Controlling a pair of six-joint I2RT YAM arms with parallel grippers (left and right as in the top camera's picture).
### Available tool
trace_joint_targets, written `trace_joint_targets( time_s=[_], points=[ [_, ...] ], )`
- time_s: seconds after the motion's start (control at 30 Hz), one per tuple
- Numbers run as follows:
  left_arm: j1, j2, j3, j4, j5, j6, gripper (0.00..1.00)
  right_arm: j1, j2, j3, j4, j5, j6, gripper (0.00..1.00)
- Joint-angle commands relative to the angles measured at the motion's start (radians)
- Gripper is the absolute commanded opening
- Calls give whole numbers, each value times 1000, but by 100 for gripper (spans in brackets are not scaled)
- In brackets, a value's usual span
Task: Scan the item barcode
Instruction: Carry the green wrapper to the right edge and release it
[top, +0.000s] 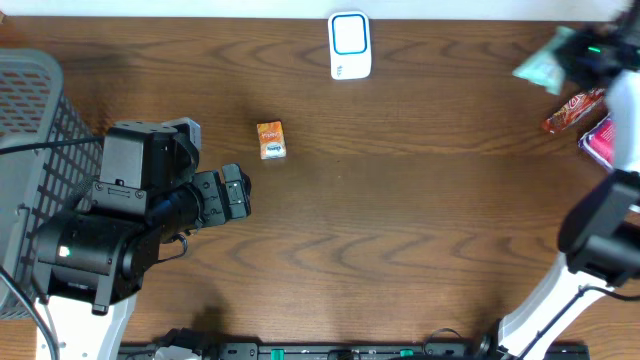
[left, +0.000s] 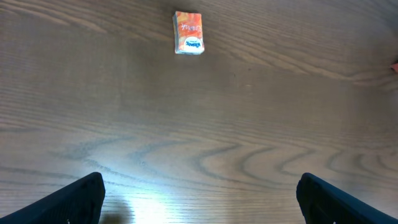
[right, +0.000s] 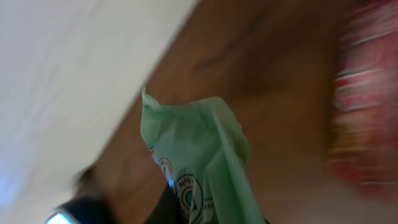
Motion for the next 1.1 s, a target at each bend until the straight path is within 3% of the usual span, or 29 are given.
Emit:
trace_joint_targets(
  time_s=[0.0, 0.1, 0.17, 0.23, 0.3, 0.4, 0.53, 0.83, 0.87, 0.97, 1.07],
  points=[
    [0, 0, 3, -4, -6, 10, 98, -56, 13, 10, -39, 35, -165, 1],
    [0, 0, 3, -4, -6, 10, 98, -101, 35, 10, -57, 36, -215, 2],
    [0, 0, 3, -4, -6, 10, 98, -116, 47, 10, -55, 36, -215, 9],
    [0, 0, 3, -4, -6, 10, 98, -125, 60, 9, -50, 45, -217, 21],
    [0, 0, 3, -4, -6, 10, 98, -126, 71, 9, -57, 95, -218, 45],
    [0, 0, 3, -4, -6, 10, 98, -126, 78, 9, -76, 137, -226, 55],
    [0, 0, 3, -4, -6, 10, 98, -125, 74, 10, -92, 59, -274, 59],
    [0, 0, 3, -4, -6, 10, 98, -96, 52, 10, -164, -401, -302, 62],
    [0, 0, 3, -4, -6, 10, 98, -85, 52, 10, -190, -450, -311, 67],
    [0, 0, 3, -4, -6, 10, 98, -38, 52, 10, -278, -478, -337, 99],
    [0, 0, 3, -4, -6, 10, 98, 28, 52, 8, -350, -473, -389, 99]
  ],
)
